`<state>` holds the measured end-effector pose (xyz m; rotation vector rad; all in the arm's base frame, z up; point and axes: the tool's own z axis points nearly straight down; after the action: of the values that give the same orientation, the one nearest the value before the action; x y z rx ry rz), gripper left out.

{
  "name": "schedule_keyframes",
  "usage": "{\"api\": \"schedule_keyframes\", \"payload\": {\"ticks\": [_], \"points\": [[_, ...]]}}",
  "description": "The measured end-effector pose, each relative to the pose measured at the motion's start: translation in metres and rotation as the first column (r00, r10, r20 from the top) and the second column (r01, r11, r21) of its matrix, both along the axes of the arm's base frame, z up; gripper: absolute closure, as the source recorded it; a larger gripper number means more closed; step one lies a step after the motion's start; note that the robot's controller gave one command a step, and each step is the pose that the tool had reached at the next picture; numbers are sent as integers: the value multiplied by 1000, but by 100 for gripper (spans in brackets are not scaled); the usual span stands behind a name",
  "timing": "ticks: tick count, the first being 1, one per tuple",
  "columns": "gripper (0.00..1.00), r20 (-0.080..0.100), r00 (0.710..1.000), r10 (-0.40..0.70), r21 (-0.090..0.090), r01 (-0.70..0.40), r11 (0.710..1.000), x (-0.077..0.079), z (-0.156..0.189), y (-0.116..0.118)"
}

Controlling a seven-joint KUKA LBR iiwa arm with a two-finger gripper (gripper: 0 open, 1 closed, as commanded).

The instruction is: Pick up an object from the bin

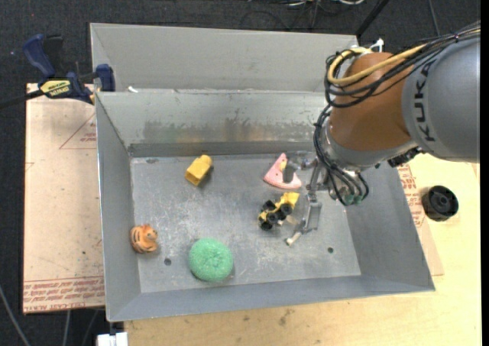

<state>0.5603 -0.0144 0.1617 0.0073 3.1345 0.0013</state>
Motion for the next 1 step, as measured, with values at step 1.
{"api": "schedule_keyframes", "payload": {"ticks": [1], "points": [[0,-7,999,32,0,-32,999,10,-20,26]]}}
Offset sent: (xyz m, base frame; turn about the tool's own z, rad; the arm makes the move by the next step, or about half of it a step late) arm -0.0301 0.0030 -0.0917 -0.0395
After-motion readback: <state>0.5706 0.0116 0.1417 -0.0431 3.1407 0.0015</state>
